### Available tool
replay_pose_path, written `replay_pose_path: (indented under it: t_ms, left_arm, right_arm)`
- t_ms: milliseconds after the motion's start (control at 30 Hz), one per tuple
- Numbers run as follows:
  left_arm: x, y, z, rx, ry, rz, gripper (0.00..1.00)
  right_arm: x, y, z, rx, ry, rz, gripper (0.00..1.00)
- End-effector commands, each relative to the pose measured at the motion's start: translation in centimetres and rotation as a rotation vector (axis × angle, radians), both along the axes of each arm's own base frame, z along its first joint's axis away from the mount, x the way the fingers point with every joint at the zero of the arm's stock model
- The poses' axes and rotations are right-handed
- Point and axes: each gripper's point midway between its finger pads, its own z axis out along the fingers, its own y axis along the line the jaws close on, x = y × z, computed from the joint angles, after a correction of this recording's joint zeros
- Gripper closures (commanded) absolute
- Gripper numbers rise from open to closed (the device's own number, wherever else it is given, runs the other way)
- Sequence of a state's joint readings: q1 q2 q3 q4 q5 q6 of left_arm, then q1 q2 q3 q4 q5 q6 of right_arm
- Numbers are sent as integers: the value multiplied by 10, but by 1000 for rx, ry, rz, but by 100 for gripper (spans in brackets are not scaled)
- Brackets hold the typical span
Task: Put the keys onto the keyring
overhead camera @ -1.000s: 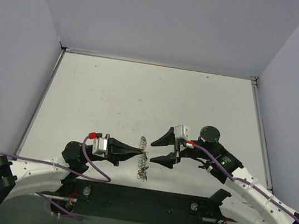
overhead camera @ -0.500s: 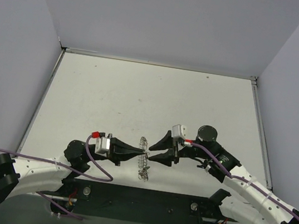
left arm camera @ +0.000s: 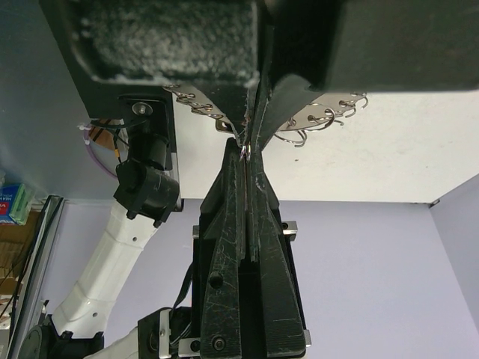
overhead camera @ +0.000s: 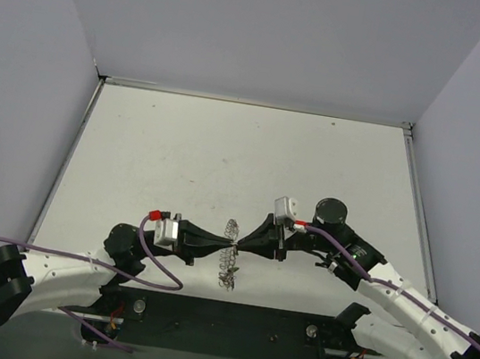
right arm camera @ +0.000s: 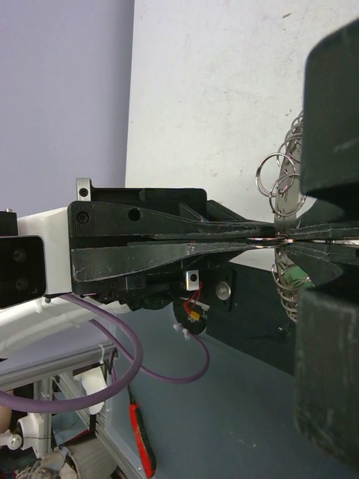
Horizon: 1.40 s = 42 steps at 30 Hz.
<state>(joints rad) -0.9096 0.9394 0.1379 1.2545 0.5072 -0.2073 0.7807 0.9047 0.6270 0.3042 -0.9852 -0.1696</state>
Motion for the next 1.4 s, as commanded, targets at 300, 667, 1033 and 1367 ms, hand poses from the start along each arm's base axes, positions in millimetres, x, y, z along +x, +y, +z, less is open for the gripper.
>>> replay_pose_path:
  t_ms: [300, 667, 1033, 1367]
  left_arm:
    - [-9, 7, 54, -157, -125, -22, 100]
    - [-15, 8, 61, -199, -134, -54, 100]
    - [-14, 7, 57, -207, -124, -59, 100]
    - [-8, 10, 52, -163, -127, -12, 100]
  right_arm:
    - [-3, 5, 7, -10, -43, 60, 100]
    - [2, 9, 0, -25, -23, 52, 100]
    - [11, 2, 5, -48, -70, -41, 75]
    - [10, -13, 27, 13, -158, -108, 44]
